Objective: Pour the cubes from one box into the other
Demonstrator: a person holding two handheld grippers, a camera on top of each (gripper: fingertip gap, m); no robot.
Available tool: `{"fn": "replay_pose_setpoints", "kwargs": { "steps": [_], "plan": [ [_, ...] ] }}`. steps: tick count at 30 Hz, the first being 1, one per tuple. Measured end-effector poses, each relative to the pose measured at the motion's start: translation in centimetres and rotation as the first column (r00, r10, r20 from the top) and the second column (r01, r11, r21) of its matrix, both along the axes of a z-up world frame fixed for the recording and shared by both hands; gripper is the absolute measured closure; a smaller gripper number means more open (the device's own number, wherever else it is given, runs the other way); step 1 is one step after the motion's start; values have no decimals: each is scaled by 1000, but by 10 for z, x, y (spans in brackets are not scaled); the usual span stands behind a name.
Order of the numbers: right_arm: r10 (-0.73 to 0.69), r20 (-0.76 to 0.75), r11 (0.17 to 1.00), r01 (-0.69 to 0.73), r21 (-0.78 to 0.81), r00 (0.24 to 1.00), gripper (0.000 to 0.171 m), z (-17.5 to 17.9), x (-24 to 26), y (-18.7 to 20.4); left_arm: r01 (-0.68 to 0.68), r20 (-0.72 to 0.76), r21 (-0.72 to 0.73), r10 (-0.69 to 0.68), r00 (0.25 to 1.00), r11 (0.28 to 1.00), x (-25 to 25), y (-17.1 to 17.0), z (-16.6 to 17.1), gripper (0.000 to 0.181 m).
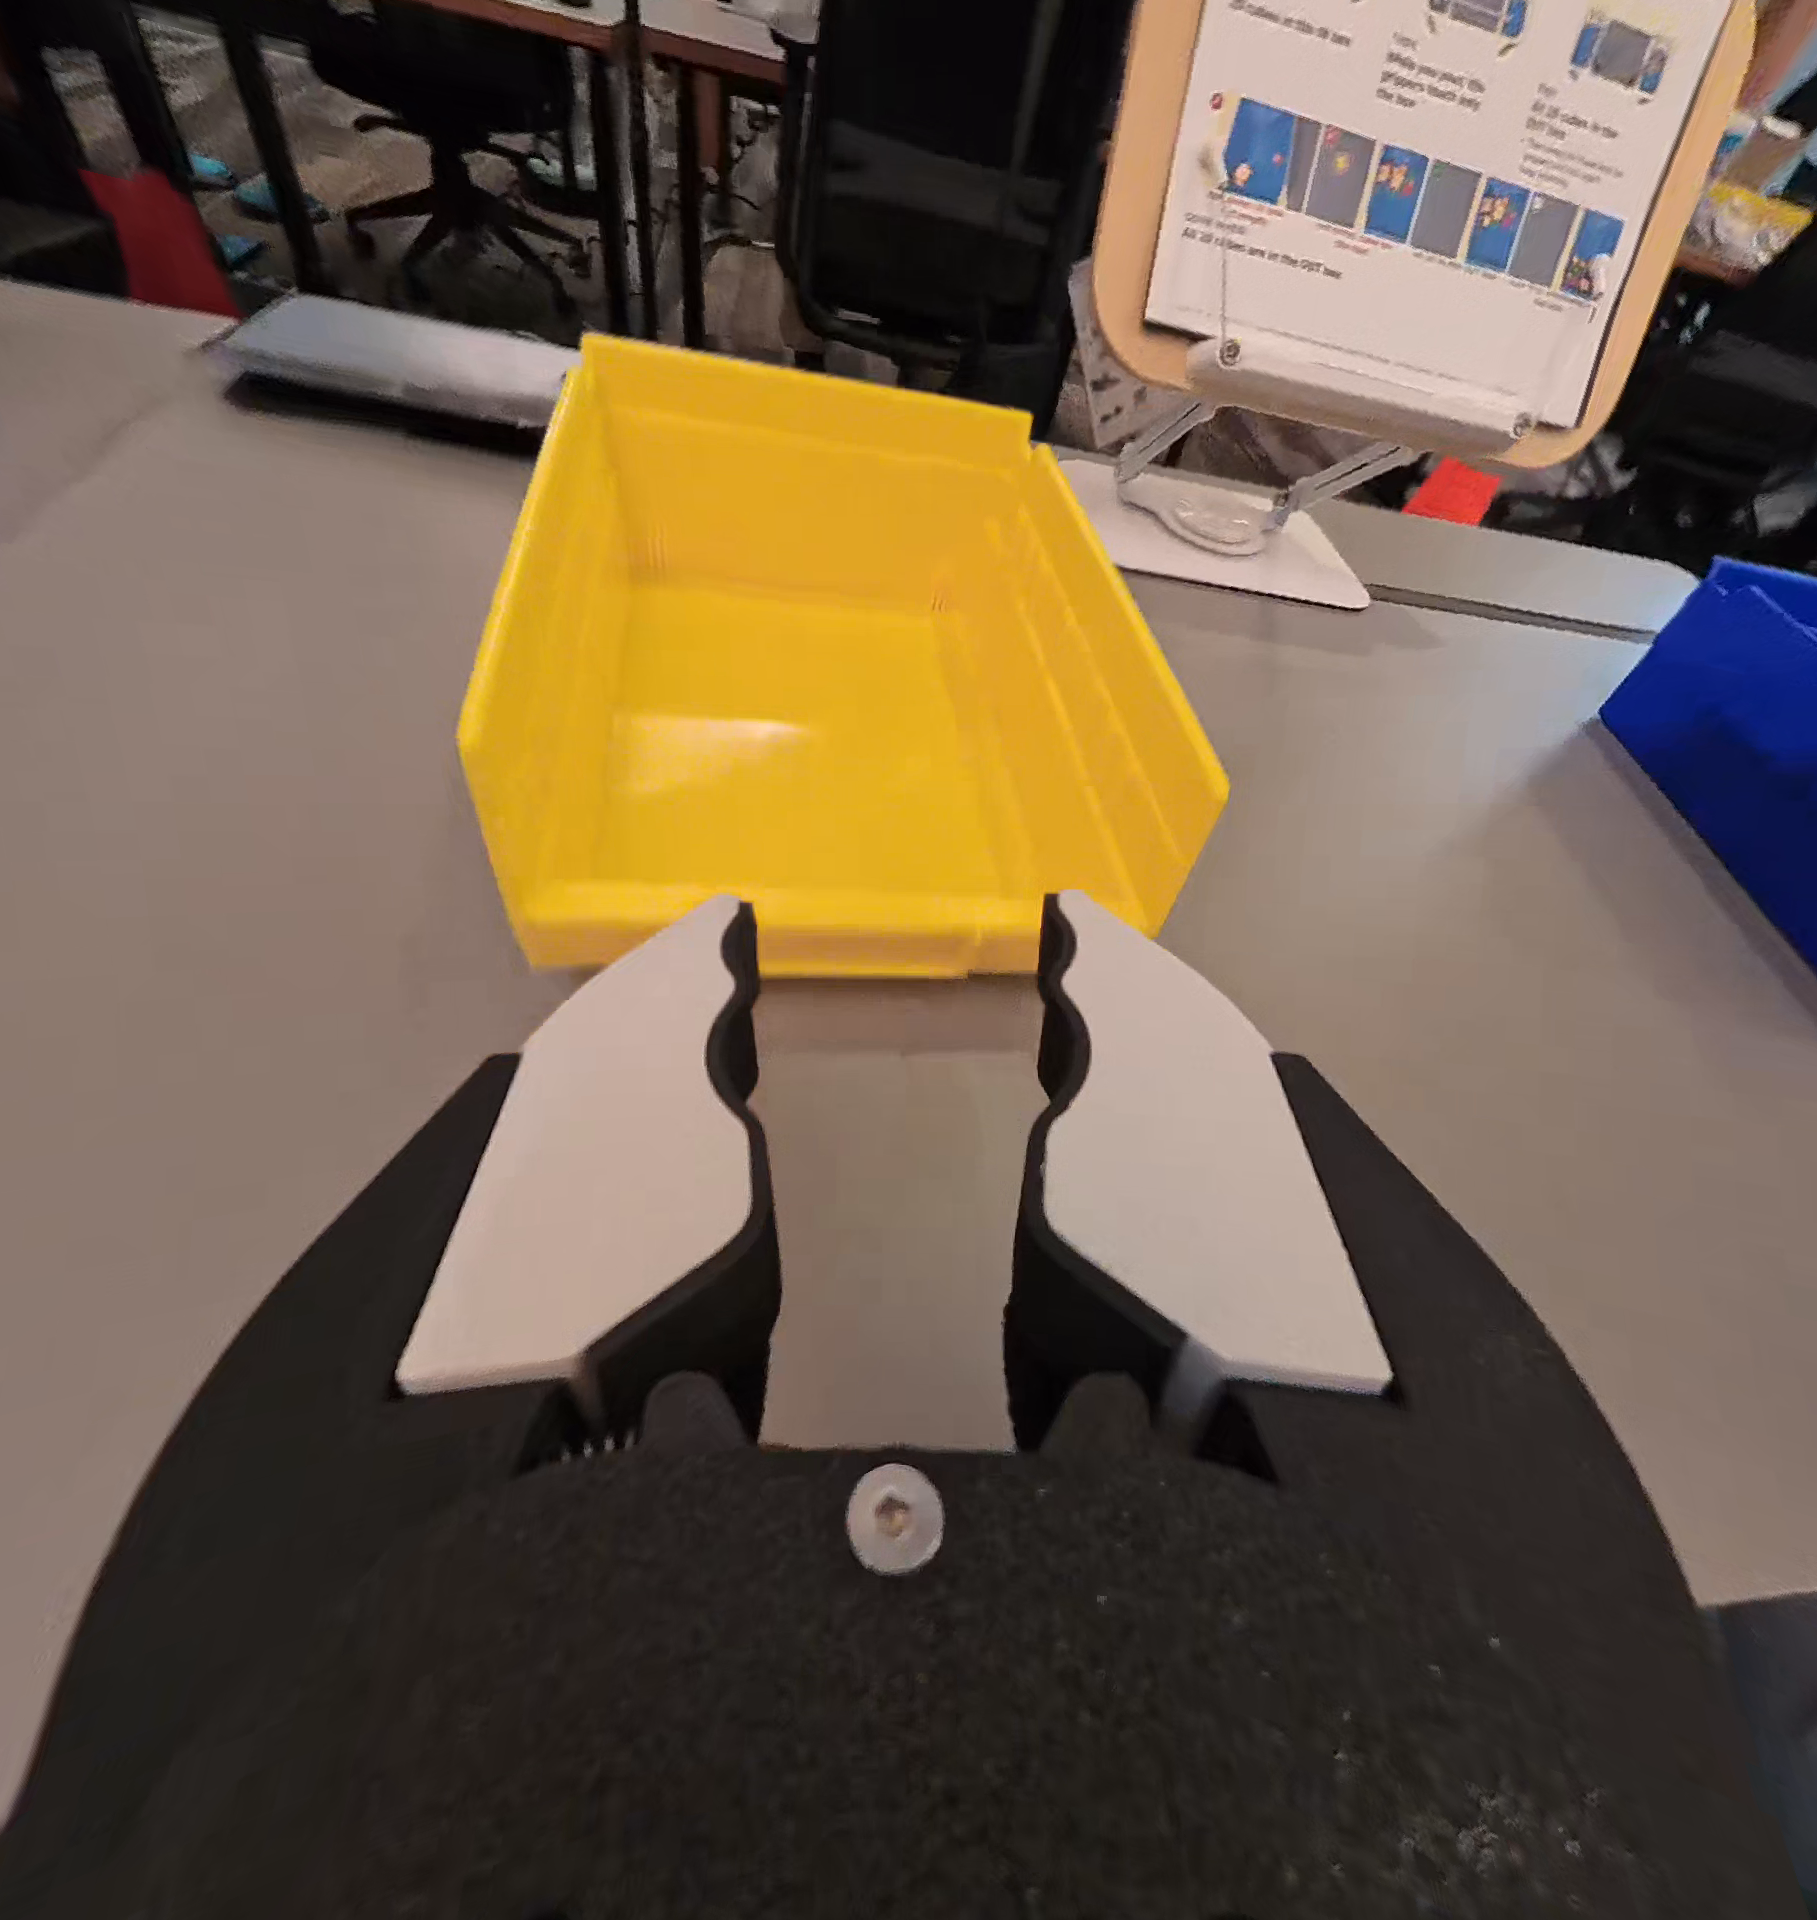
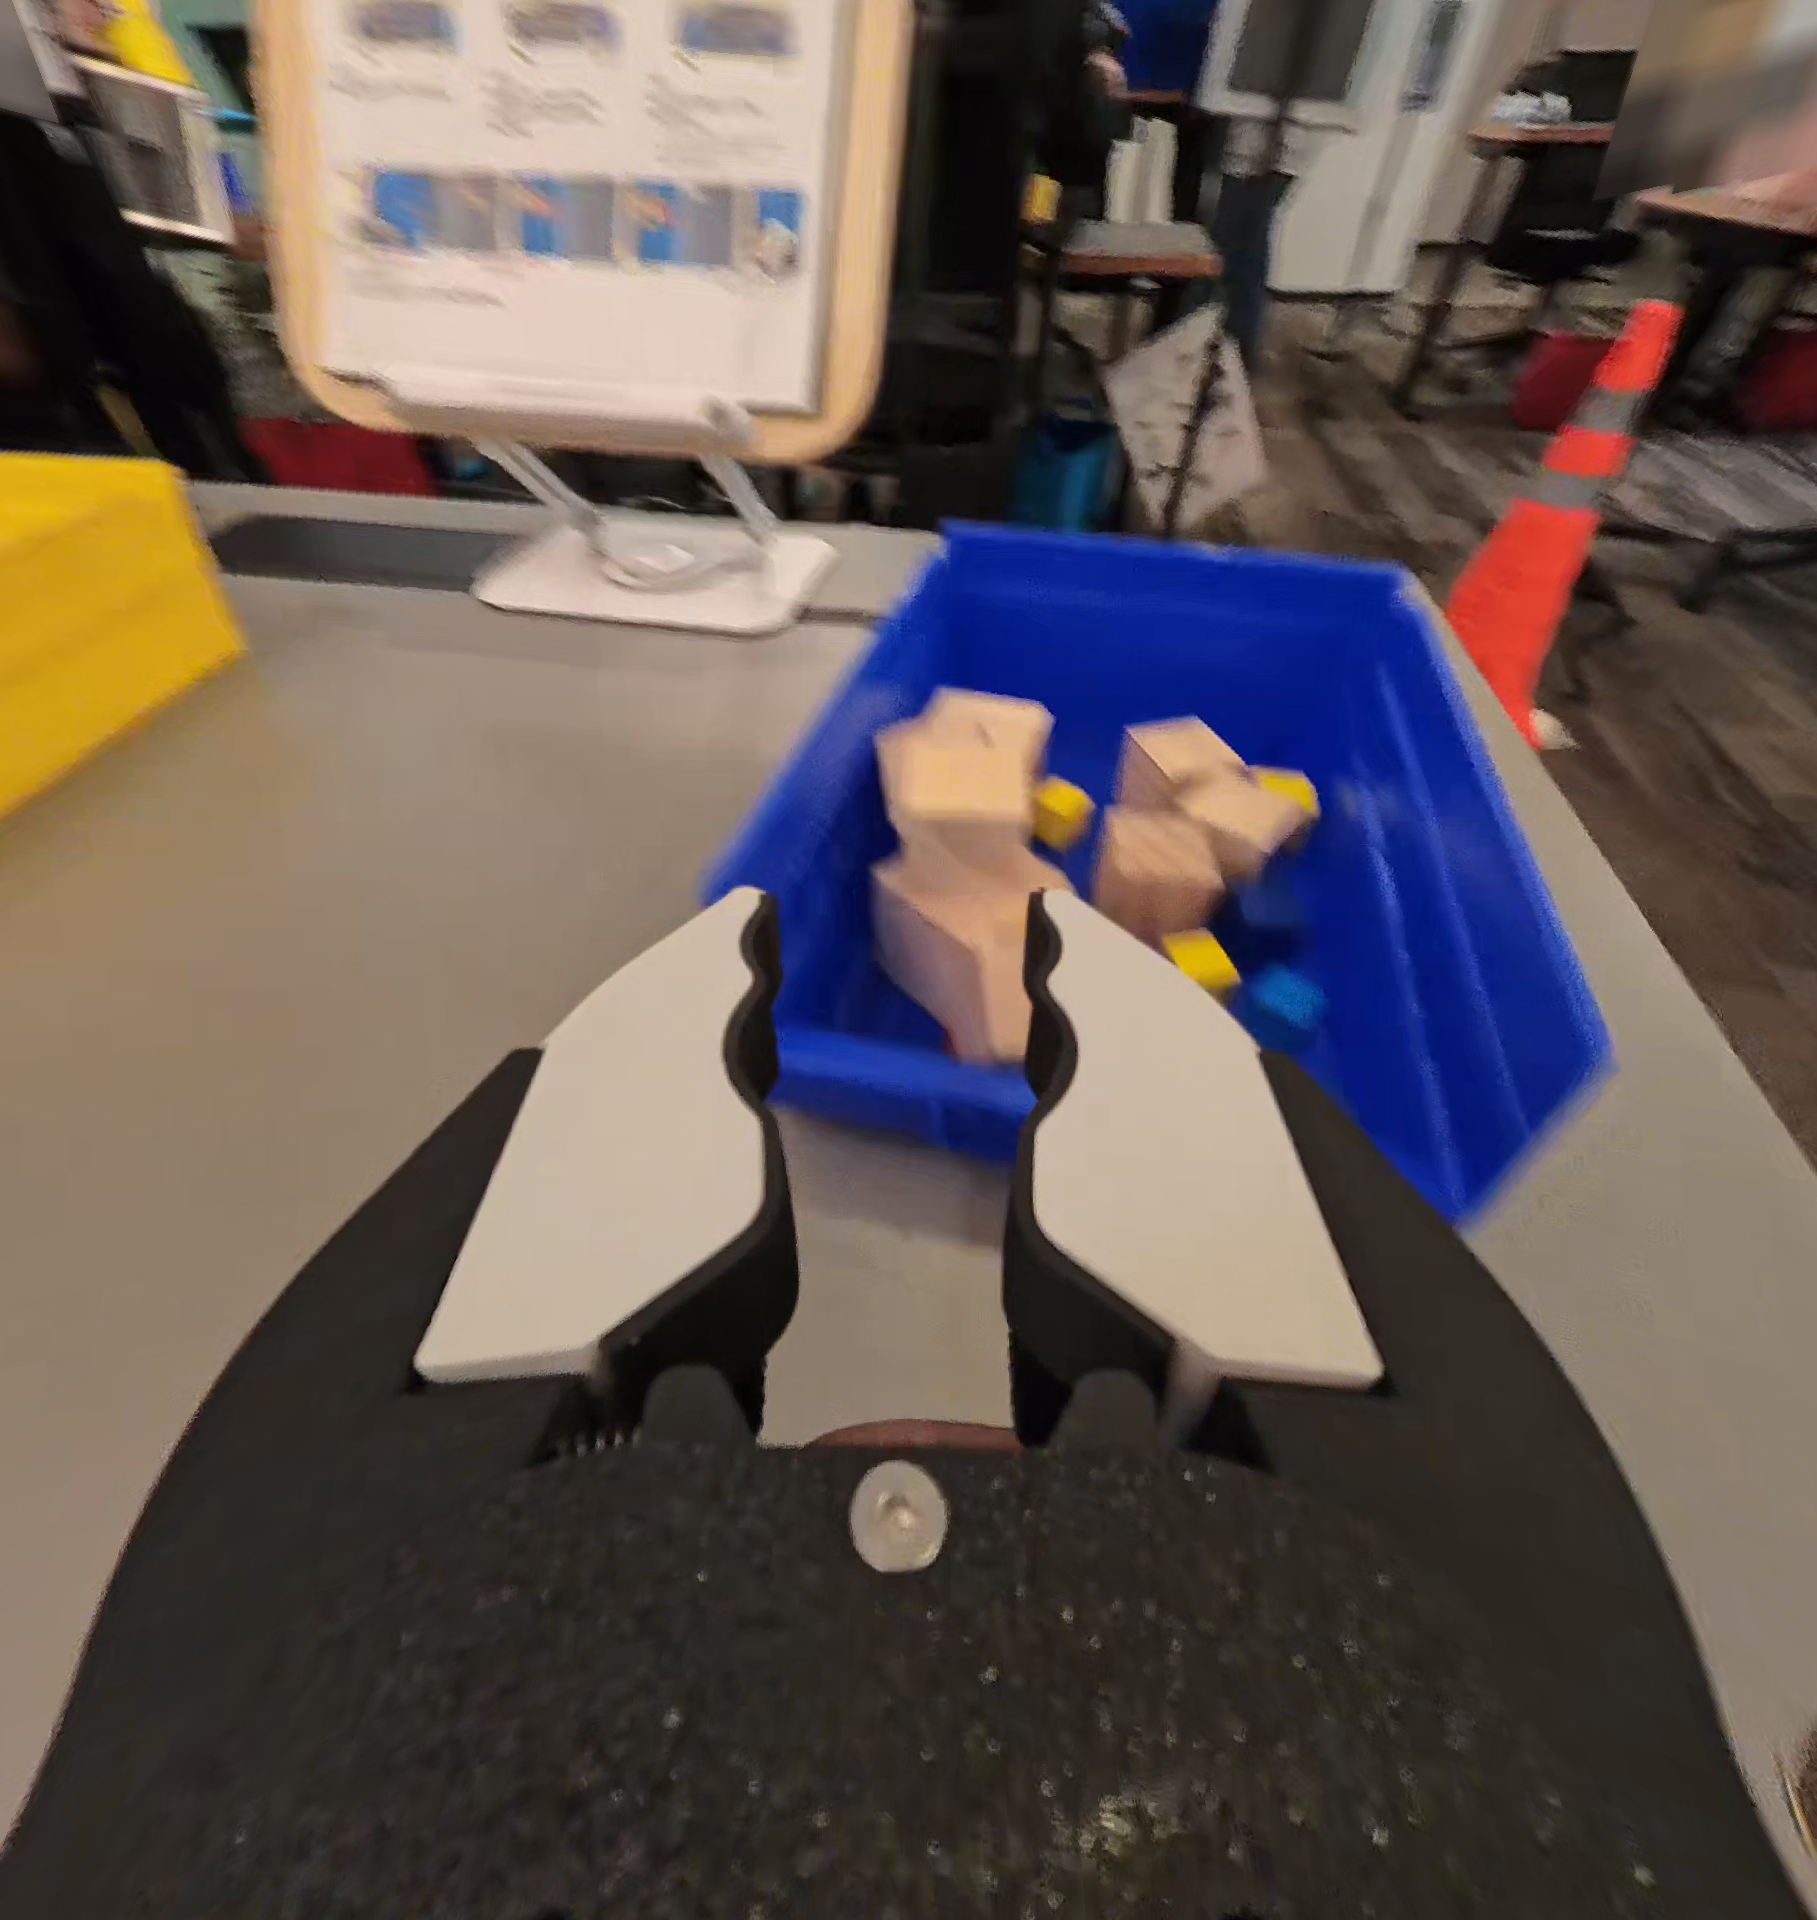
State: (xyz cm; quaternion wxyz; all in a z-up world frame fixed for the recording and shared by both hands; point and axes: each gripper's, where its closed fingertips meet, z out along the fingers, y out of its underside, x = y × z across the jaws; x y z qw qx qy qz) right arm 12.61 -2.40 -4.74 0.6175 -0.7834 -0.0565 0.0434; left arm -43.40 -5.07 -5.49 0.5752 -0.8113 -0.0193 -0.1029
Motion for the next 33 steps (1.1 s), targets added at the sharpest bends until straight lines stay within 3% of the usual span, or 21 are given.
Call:
{"fn": "replay_pose_setpoints", "kwargs": {
  "steps": [2, 5, 9, 33],
  "plan": [
    [-89, -14, 996, 89, -4, 996, 128, -32, 25, -21, -43, -15, 35, 43, 999, 998, -2, -13, -16, 130],
    [-146, 6, 988, 146, -50, 989, 128, -50, 45, -38, -74, -78, 67, 79, 994, 995, -4, -19, -27, 130],
    [-183, -36, 983, 183, -12, 982, 128, -44, 61, -39, -89, -161, 52, 96, 982, 995, -4, -11, -38, 130],
    [-141, 1, 988, 141, -59, 990, 128, -57, 50, -29, -30, -131, -45, 24, 991, 999, 8, -11, -59, 130]
  ]
}}
